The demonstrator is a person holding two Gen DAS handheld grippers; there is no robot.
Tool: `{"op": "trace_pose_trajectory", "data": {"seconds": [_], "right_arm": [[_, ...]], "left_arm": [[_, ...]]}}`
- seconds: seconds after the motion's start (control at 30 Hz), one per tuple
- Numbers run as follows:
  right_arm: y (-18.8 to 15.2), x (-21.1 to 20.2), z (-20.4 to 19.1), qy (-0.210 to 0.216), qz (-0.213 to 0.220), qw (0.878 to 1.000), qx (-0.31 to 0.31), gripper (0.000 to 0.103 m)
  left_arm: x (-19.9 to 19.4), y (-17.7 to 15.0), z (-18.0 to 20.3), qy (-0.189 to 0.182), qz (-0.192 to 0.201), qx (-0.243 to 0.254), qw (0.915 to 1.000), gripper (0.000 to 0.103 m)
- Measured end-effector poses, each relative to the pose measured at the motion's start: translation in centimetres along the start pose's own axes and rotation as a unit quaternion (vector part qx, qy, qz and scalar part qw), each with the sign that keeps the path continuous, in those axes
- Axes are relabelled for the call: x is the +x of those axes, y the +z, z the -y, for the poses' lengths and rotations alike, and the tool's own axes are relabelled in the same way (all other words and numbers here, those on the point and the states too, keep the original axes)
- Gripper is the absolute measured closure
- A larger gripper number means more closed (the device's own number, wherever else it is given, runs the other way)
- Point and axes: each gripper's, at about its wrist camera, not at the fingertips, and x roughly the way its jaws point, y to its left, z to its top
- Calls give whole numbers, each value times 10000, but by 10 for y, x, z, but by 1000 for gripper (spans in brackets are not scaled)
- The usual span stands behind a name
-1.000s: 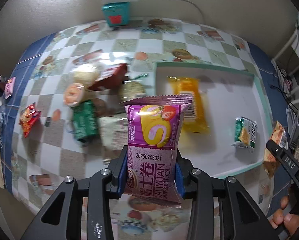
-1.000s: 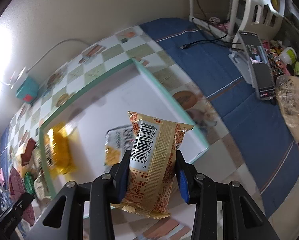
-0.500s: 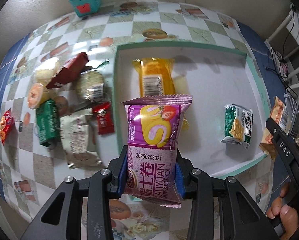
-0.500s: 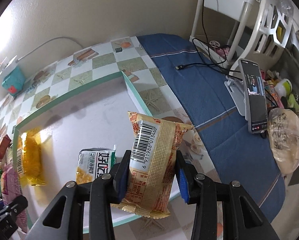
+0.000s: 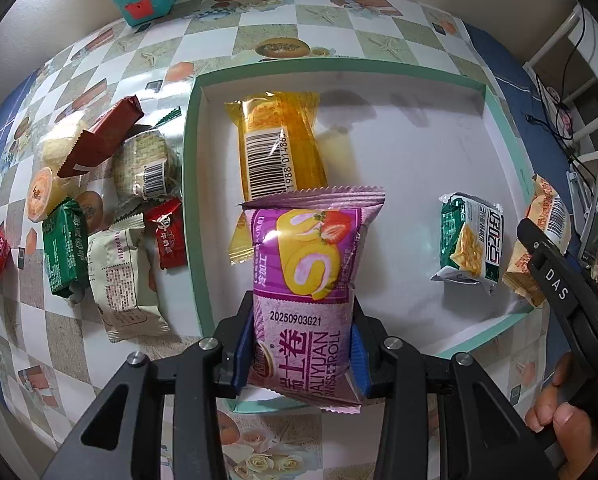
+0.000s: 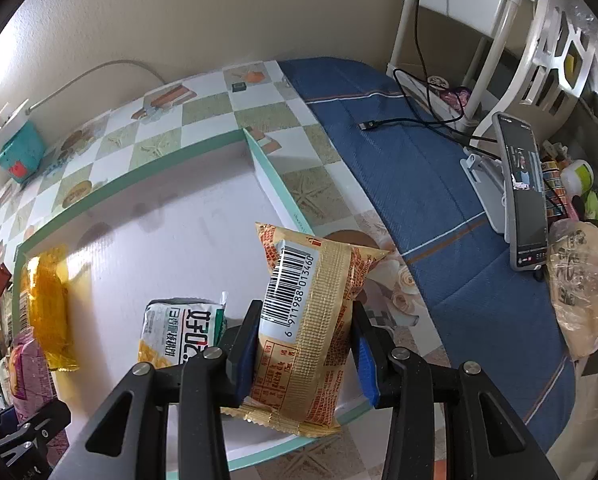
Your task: Organize snacks
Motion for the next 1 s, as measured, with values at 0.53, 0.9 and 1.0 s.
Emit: {"op": "trace_pose_trajectory", "data": {"seconds": [0.53, 0.9, 1.0], "right_arm": [[2, -9, -9, 18, 22, 9999, -153, 38], [9, -29, -14, 112, 122, 9997, -192, 1], [9, -34, -20, 132, 155, 9994, -274, 0]], "left_arm": [[-12, 1, 0, -30, 35, 39, 10000, 38], [-44, 7, -39, -52, 438, -477, 9979, 22], [-49, 6, -59, -64, 510, -731, 9960, 22]]}}
